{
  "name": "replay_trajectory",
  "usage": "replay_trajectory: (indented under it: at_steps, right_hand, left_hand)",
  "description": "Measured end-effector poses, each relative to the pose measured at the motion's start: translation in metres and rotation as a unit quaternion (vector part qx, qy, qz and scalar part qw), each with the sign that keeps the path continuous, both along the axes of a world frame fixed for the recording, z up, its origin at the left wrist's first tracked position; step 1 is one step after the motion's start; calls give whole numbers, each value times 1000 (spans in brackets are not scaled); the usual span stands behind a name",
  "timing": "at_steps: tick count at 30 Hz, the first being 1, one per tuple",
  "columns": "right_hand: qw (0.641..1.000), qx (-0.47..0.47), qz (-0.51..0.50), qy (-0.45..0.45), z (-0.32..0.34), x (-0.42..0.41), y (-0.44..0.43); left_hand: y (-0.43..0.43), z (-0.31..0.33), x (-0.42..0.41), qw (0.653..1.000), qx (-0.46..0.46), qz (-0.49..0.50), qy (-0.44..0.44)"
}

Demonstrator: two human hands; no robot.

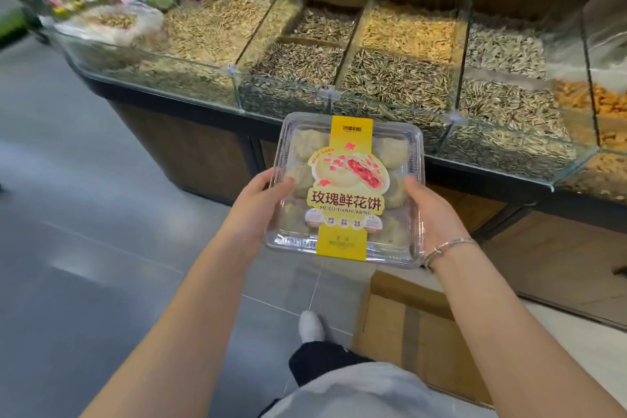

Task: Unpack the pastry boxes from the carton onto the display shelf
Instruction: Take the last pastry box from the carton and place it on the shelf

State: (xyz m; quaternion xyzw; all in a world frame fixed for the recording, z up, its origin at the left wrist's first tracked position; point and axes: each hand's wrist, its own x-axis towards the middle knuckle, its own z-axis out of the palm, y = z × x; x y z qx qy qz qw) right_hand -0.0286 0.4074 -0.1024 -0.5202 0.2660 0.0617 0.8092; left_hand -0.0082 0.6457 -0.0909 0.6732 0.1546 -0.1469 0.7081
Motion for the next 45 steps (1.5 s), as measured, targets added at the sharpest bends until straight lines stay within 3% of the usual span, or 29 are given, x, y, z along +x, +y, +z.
replay_trajectory:
  at_steps: [11,19,27,33,38,45]
  right_hand:
    - [999,30,-18,-38,18,182,10]
    - [997,-35,-24,-70,57,295,-10]
    - [991,-84,-10,-104,101,387,-17]
    - [990,-114,26,-78,136,462,-6]
    - [983,-115,-40,-139,177,552,8]
    - [937,-243,-145,-204,213,663,27]
  left_hand:
    - [7,41,196,999,32,-33,-26]
    - [-21,73,316,998,-34,-9,-59]
    - [-38,105,419,992,-33,-36,-114]
    - [-27,135,507,981,-28,-46,-187]
    - [-16,164,592,958,-21,-69,-277]
    - [-8,185,703,928,26,-104,-357]
